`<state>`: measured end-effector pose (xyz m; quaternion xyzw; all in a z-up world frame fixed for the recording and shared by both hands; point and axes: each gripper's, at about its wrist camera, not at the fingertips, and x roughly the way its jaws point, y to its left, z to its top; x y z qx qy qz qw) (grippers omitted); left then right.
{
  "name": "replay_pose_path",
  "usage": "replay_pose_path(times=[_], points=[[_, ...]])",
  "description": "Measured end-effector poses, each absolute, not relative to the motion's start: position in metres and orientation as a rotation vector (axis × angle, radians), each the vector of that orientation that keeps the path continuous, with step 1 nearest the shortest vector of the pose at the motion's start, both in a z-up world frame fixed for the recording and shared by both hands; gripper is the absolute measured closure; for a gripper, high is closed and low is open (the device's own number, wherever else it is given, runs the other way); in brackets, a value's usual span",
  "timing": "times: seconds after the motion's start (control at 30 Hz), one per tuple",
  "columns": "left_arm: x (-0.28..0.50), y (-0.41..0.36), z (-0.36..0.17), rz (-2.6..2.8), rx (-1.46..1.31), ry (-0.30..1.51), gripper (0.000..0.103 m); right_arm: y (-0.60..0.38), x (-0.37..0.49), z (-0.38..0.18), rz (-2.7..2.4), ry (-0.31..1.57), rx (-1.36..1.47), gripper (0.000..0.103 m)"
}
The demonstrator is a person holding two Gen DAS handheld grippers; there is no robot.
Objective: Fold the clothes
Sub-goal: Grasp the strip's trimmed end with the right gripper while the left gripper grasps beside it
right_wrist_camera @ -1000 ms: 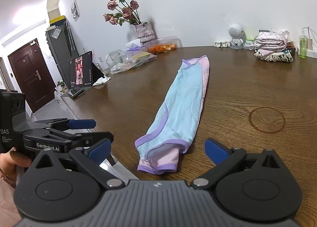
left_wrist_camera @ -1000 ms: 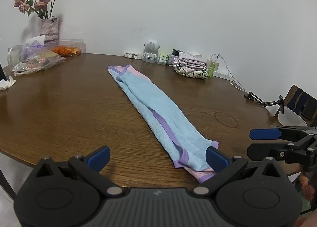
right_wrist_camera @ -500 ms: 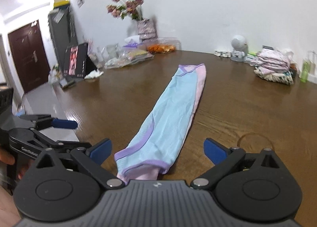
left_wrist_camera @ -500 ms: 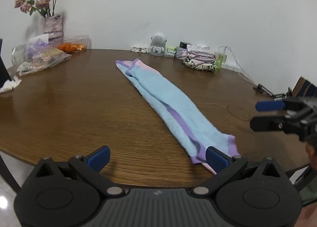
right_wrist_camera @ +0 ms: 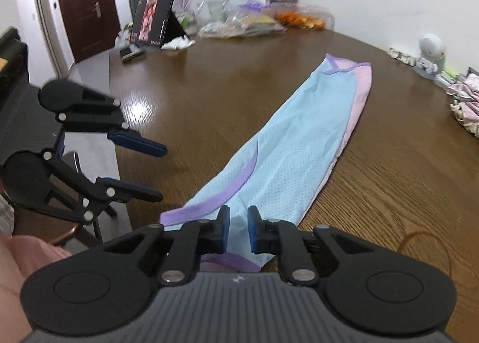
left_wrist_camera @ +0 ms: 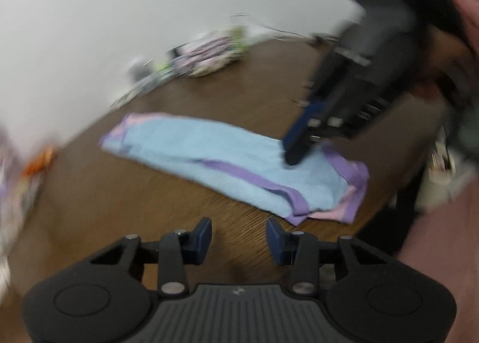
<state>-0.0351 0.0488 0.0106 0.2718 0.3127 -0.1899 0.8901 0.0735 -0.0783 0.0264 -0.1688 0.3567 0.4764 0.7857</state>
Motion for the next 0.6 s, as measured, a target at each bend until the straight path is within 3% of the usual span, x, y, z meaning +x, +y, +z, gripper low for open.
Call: replay_pose_path(times=[0.53, 0.6], points=[[-0.042, 0.005, -0.012, -0.821, 1.285, 0.504, 0.064, -0.08, 0.094, 0.014, 1.063, 0.891, -0.307, 0.09], [-0.043, 0.004, -0.015, -0.859, 1.343, 0.479, 0.067, -0.08, 0.095, 0.014, 1.064, 0.896, -0.306, 0.09]])
